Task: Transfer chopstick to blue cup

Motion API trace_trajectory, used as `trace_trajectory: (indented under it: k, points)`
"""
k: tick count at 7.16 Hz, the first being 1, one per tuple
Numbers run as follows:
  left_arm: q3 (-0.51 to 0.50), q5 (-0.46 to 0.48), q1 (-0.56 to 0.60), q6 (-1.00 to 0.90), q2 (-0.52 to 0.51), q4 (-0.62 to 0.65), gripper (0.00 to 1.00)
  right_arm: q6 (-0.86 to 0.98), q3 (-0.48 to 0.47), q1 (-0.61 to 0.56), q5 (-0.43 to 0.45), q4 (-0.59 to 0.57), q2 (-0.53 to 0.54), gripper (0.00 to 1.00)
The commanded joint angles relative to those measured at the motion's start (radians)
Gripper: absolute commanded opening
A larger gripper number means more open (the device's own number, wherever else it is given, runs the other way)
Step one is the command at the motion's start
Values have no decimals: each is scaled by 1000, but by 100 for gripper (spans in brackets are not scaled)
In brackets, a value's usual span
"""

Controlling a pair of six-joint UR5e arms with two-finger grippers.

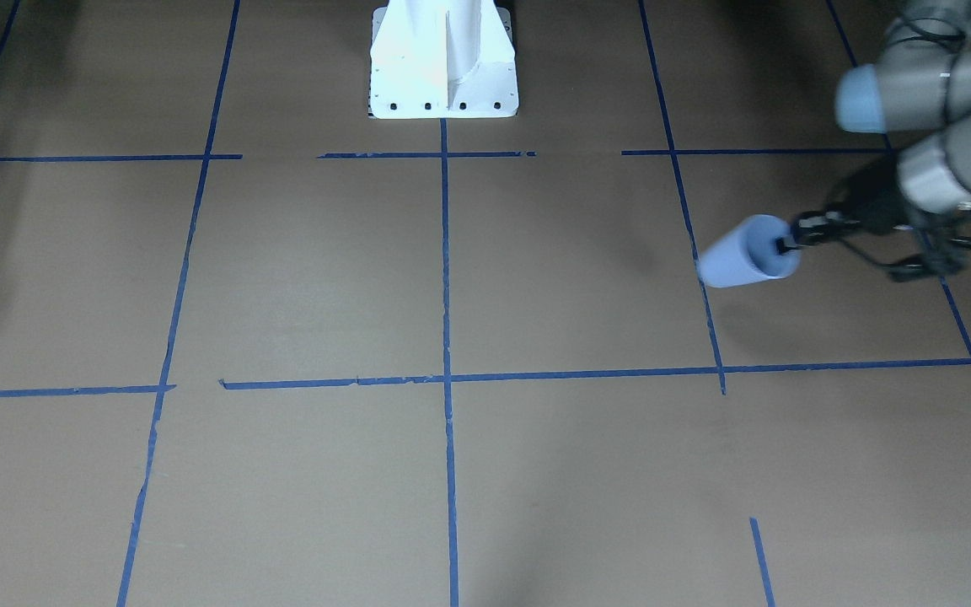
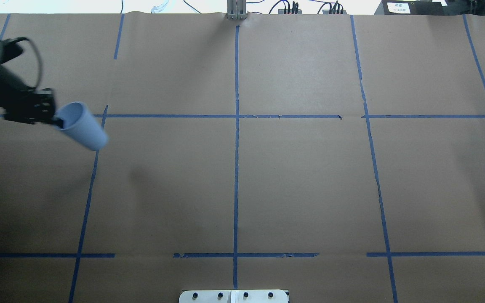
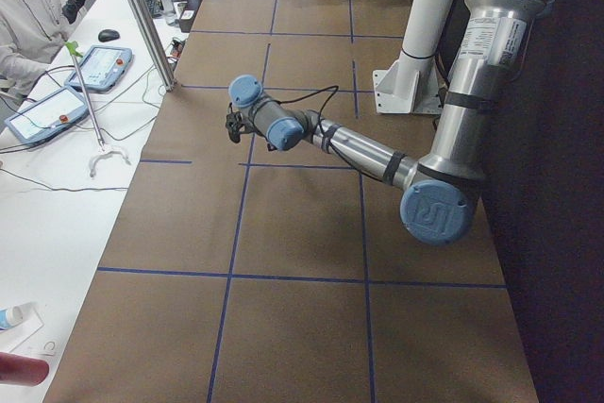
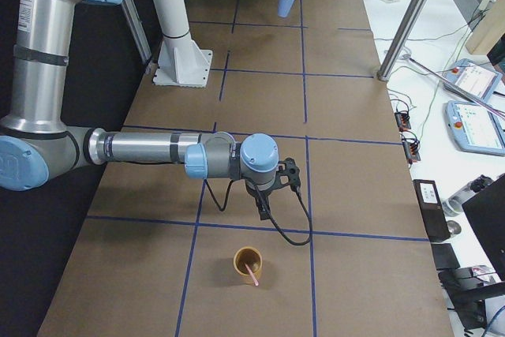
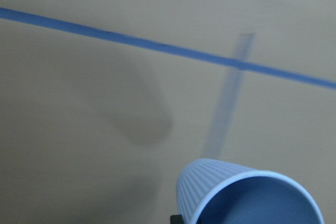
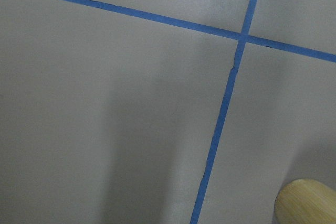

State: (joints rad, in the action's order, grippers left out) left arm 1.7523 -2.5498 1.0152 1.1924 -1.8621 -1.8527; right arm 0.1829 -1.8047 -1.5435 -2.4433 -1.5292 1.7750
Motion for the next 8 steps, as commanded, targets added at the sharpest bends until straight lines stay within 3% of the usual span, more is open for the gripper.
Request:
trace_trajectory:
  k: [1,2,3,6,8]
  points:
    - [3,274,-324,426,-254,9,0,9,-4,10,3,3,-2,99]
    - [-70,410,-405,465,-376,60,0,13,-5,11,3,3,-2,99]
    - [-145,486,-447,467,-464,96,0,1,-4,11,1,1,0,99]
    - [-152,542,-464,463,-467,104,1,0,-2,13,0,1,1,99]
    - [-148,643,-475,444,-470,148,2,0,-2,13,0,0,1,99]
